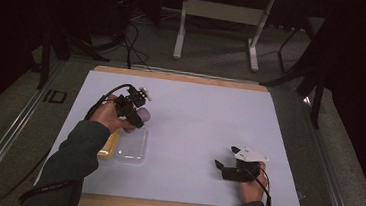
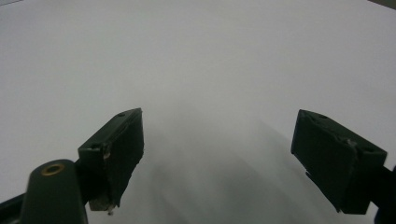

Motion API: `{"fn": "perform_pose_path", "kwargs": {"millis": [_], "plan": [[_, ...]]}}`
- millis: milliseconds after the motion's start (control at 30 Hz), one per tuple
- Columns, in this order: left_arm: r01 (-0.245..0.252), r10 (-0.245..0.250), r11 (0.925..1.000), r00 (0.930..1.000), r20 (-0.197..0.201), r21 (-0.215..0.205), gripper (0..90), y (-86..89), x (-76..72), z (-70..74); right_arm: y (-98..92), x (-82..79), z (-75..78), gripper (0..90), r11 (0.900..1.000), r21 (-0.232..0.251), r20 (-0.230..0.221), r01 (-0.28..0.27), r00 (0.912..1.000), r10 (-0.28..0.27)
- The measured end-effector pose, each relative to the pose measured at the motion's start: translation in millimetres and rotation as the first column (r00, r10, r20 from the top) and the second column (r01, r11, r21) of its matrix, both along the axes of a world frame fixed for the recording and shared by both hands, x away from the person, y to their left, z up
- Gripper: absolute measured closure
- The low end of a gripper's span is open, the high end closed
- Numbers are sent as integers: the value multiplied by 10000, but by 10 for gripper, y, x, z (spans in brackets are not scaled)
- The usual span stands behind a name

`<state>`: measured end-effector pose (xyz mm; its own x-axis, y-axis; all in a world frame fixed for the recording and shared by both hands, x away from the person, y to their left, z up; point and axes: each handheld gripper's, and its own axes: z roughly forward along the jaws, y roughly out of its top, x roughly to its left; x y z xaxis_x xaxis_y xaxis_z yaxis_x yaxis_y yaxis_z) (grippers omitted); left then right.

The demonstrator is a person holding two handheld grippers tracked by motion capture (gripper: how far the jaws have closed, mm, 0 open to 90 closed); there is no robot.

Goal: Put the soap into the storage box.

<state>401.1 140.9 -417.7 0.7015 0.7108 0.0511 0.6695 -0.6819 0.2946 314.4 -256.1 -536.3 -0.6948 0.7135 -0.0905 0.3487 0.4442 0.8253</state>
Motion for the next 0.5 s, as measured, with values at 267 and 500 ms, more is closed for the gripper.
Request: {"fn": "perform_pose_path", "kwargs": {"millis": [267, 500], "plan": [[-298, 298, 9995, 9996, -12, 83, 499, 85, -6, 9, 2, -1, 1, 168, 10000, -25, -16, 14, 10000, -14], [-396, 396, 9992, 9992, 24, 70, 499, 110, -45, 32, 0, 0, 0, 168, 10000, -11, 1, 5, 10000, -5]]}}
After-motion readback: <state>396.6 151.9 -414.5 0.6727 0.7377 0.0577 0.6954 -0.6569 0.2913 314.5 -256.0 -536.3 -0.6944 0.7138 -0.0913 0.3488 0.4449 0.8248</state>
